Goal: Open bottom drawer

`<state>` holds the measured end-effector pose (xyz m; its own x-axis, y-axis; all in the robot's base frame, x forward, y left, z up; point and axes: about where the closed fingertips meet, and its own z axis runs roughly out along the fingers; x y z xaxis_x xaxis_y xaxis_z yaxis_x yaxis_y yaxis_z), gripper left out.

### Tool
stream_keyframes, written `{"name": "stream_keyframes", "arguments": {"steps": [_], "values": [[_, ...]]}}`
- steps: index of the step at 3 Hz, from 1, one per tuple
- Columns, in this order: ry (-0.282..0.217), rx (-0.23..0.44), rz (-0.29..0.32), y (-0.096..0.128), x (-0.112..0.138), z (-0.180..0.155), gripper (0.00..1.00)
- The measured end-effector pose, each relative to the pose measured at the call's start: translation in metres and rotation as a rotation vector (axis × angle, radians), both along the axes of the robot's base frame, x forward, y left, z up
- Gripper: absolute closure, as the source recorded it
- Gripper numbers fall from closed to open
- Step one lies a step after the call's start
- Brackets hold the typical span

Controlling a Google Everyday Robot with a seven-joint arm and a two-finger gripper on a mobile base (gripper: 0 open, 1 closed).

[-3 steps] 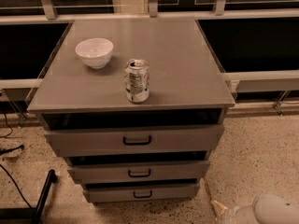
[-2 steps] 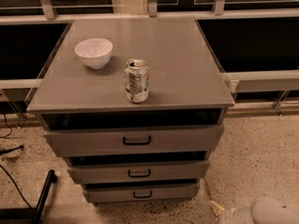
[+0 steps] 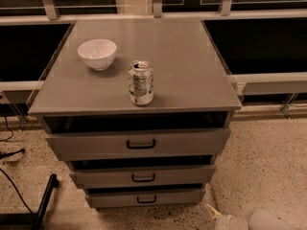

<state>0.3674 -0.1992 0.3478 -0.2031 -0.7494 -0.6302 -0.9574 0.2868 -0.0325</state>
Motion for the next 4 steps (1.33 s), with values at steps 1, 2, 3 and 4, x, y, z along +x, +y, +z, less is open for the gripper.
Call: {"name": "stream_keyframes", "arguments": {"steps": [1,2,3,4], "values": [[-0.042,0.045,0.032,0.022,0.016,-0.045,0.00],[-0.042,0.046,0.027,0.021,0.016,-0.046,0.00],[-0.049,0.072,0.032,0.027,0.025,-0.055,0.00],[-0.060,0.097,0.054,0.037,0.043,-0.066,0.00]]}}
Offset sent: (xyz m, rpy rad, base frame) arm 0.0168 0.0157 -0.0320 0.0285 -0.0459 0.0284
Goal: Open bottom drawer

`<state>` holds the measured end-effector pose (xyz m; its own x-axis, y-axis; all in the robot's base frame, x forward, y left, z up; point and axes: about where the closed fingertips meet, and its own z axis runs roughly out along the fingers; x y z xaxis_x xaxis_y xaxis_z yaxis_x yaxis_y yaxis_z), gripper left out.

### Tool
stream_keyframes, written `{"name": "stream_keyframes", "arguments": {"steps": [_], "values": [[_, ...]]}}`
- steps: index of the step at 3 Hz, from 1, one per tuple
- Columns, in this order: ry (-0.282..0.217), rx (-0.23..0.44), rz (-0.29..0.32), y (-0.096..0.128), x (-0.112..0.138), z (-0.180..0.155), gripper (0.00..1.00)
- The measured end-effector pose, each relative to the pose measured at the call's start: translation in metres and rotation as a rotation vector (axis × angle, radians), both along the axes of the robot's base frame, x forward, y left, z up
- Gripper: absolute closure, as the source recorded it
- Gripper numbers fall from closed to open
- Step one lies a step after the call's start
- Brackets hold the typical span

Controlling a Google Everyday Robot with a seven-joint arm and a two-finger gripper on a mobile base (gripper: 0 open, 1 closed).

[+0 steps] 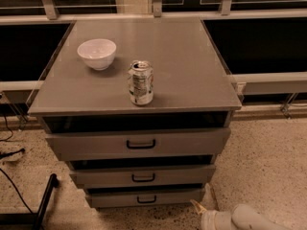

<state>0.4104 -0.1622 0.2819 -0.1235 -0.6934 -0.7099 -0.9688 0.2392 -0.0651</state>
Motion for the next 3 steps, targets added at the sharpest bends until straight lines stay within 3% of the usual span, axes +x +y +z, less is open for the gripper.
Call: {"name": "stream_keyframes", "arguments": {"steps": [3], "values": [[-0.022,-0.035,0.060,0.029,0.055,-0.032,0.00]]}}
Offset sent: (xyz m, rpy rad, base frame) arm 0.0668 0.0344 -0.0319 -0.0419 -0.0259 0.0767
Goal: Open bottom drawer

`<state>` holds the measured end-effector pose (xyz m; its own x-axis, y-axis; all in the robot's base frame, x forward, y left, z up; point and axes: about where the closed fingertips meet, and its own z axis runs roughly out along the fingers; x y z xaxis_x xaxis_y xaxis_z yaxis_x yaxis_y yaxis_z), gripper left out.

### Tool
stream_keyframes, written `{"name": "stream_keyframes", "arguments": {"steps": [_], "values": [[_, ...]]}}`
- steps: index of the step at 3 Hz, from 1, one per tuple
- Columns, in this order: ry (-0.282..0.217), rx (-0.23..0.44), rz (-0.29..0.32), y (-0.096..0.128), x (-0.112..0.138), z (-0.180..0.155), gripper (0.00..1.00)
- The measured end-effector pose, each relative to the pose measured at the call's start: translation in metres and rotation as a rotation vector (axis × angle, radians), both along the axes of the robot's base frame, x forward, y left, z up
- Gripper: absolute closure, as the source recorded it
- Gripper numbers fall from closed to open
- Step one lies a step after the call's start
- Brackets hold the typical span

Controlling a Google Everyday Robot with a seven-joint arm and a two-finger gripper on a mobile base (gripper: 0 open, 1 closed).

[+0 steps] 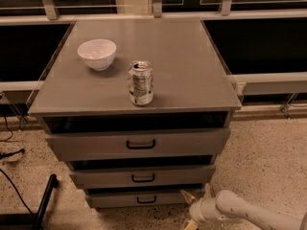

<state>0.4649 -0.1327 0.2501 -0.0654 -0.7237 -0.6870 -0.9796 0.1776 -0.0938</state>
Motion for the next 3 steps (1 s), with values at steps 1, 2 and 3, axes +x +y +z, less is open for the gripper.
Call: {"name": "stream_keyframes", "arguments": {"steps": [1,2,3], "values": [[-0.010,-0.016,-0.004,0.003,0.015,-0.016,0.00],[-0.022,-0.016,-0.009,0.004,0.022,-0.025,0.00],[-0.028,-0.020,-0.017,0.006,0.035,-0.036,0.00]]}}
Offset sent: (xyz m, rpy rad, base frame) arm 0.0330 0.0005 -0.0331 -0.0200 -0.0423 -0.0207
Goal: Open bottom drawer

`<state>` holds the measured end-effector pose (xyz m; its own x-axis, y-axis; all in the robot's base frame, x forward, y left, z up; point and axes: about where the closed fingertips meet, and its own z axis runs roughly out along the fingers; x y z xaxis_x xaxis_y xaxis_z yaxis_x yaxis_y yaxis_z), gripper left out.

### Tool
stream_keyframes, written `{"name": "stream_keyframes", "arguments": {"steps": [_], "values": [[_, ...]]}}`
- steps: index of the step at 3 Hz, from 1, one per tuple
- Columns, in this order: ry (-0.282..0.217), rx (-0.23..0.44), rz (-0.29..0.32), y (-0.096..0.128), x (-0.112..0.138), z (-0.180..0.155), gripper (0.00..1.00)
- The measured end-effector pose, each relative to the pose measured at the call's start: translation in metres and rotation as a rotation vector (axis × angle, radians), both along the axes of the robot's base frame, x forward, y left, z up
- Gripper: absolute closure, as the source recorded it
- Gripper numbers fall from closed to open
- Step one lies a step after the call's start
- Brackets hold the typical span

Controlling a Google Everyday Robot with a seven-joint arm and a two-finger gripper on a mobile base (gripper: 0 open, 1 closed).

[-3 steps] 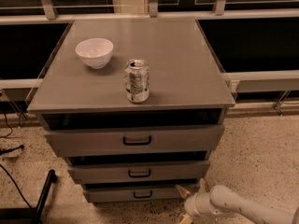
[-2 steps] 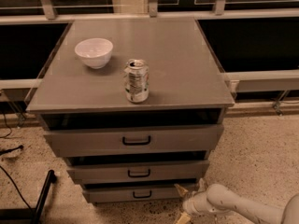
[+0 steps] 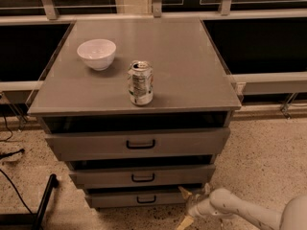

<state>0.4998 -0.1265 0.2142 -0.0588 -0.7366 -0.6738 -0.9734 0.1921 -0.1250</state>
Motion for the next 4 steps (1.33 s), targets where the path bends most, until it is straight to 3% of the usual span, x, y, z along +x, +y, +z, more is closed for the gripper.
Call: {"name": "stream_keyframes", "arguments": {"steps": [2,4], "values": [[0.002,-0.023,0.008,0.009,0.029,-0.013,0.00],[0.088,-0.062,0.021,0.017,0.044,-0.041,0.00]]}}
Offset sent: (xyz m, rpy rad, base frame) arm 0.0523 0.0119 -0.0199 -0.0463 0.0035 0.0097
